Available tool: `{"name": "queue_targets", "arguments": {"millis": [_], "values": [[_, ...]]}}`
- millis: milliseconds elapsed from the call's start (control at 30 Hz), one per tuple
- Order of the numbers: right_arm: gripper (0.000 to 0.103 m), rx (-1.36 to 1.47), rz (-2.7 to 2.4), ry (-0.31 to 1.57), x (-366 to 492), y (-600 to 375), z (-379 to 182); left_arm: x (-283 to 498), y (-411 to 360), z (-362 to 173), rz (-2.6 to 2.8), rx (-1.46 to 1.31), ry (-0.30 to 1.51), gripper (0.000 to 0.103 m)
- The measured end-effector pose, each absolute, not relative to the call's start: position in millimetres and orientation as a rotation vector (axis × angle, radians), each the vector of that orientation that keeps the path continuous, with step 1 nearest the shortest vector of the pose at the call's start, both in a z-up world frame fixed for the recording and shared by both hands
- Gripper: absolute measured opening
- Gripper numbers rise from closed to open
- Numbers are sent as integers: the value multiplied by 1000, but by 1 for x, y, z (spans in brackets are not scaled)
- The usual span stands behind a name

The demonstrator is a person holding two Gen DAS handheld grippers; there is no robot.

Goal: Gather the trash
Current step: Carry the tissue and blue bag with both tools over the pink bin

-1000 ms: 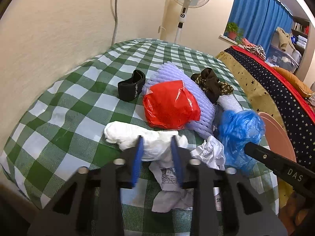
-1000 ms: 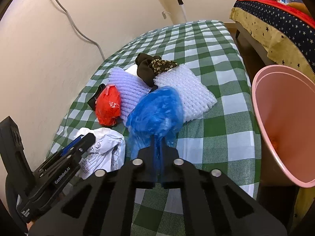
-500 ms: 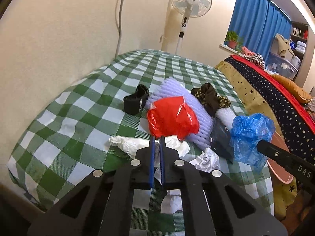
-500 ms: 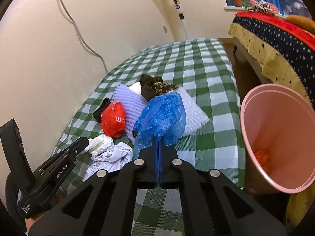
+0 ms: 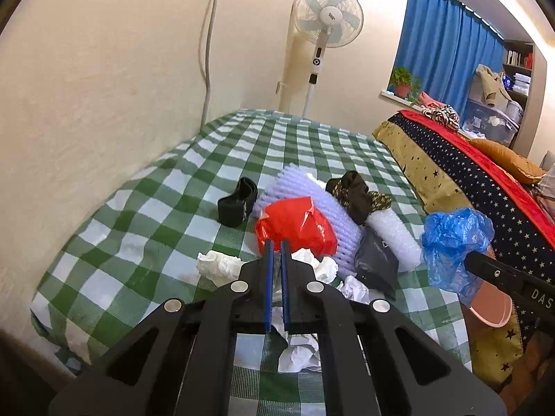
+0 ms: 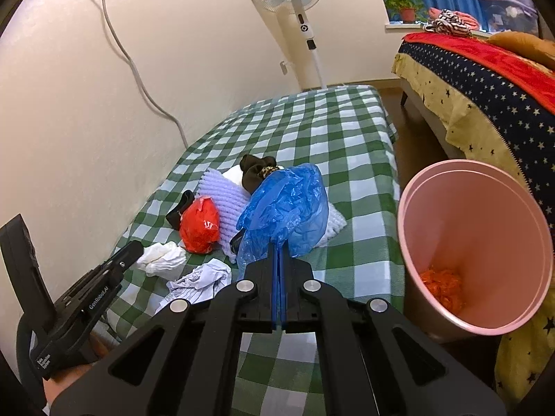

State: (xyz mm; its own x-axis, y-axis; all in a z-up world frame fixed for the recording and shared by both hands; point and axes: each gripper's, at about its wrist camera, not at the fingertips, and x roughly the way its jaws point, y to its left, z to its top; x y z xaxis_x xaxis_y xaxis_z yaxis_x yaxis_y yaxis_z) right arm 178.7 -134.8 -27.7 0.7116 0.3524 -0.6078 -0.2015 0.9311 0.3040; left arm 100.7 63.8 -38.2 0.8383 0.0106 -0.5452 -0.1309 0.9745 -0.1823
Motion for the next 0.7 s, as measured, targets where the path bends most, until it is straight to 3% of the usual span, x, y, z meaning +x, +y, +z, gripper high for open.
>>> {"name": "queue_targets", "arguments": {"millis": [700], "values": [[1, 183, 228, 652, 149, -169, 16, 85, 19, 0, -71, -175, 529, 4]]}}
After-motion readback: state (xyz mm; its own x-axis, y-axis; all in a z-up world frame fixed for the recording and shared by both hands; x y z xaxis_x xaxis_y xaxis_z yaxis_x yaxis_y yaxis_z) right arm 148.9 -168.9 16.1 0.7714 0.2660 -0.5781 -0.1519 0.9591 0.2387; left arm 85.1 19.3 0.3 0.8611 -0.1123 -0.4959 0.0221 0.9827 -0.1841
